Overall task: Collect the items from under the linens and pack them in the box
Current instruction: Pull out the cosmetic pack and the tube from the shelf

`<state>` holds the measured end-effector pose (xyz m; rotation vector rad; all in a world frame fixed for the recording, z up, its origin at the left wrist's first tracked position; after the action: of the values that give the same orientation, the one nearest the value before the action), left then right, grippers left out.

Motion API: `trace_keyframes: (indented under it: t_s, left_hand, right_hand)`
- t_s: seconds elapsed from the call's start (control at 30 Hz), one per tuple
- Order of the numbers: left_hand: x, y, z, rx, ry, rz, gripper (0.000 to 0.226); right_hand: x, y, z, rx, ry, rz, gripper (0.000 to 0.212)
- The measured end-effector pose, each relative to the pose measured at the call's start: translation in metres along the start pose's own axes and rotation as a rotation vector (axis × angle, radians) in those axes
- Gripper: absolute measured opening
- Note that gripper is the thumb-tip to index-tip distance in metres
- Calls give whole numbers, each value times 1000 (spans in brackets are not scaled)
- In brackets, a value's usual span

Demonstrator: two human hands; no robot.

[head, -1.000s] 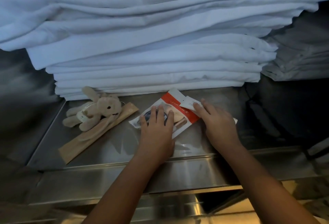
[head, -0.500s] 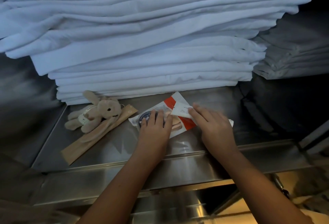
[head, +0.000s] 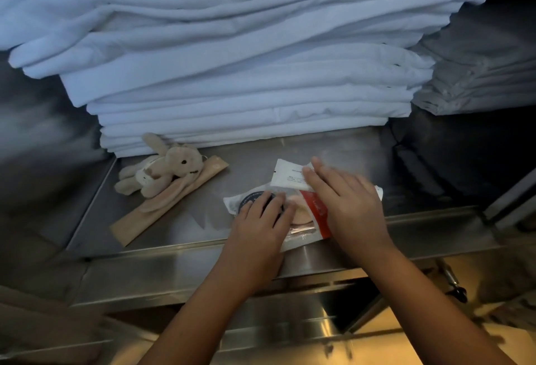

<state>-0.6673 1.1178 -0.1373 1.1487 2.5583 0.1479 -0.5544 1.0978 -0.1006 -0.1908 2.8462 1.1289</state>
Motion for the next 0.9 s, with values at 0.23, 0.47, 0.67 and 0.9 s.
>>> trace_keyframes:
  t_s: [0.23,0.47,0.67,0.9]
  left_hand:
    - [3,-5,2,-12,34,-124,75]
    - [5,-6,4,-47,69,-103,79]
    - [23,-23,14,-10,53,-67,82]
    - [14,-36,-19,-112,14,57,84]
  right_hand:
    - [12,-8,1,50,-67,14,54]
    - [9,-17,4,226,-165,110,84]
    - [1,-31,0,465,-236,194,113]
    - [11,-43,-41,308,-285,323,81]
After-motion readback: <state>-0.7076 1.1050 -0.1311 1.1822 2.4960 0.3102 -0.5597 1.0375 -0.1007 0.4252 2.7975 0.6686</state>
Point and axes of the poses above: each hand's wrist, its own y-axis towards the middle knuckle, its own z-axis out of the palm, x = y × z, the point moved 7 cm from there along y, towards the middle knuckle, and after that the axes turned 14 degrees about -y, right-handed, at the moved point
